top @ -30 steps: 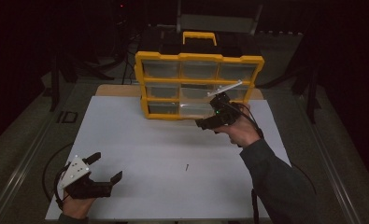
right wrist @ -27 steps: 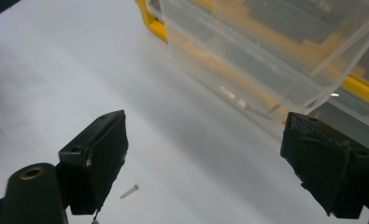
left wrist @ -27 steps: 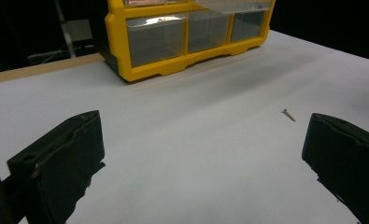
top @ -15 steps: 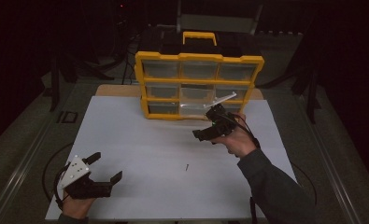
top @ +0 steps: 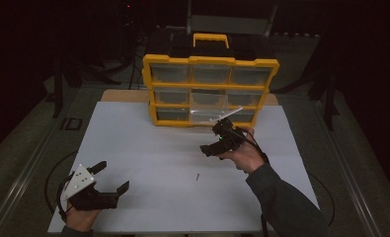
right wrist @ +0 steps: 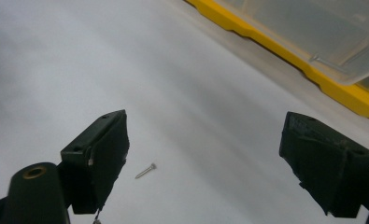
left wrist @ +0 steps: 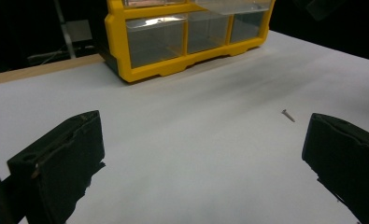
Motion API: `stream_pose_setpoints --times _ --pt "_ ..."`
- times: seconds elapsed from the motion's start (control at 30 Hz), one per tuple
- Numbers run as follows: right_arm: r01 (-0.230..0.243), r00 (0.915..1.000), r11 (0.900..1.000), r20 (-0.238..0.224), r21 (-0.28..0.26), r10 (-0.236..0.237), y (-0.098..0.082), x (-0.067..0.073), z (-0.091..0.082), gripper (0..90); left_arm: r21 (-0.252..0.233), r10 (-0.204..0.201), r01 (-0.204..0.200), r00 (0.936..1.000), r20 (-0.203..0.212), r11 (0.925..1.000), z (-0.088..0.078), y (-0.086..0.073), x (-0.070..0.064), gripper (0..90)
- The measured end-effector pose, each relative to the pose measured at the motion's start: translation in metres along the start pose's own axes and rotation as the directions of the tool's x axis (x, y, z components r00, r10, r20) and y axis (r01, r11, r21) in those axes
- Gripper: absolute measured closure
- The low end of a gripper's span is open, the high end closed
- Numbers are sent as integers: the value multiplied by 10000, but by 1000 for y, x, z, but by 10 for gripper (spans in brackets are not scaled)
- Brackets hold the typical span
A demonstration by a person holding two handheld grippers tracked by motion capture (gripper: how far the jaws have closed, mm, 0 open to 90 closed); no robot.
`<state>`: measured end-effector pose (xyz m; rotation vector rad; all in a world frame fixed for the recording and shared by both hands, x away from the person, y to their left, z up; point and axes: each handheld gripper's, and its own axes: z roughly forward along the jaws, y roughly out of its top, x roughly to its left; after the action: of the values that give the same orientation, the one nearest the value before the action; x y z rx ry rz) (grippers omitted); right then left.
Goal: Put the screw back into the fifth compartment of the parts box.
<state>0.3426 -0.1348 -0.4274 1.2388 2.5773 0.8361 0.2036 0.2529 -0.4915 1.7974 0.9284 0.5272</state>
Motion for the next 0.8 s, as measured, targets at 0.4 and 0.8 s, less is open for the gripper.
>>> stream_pose_setpoints --times 0.4,0.8 --pt "142 9997 9999 -224 96 -139 -12 9 19 153 8 3 -3 10000 2 10000 0 0 0 0" --pt "163 9994 9993 -309 329 -152 -24 13 37 158 10 3 -3 10000 -4 10000 0 0 0 0"
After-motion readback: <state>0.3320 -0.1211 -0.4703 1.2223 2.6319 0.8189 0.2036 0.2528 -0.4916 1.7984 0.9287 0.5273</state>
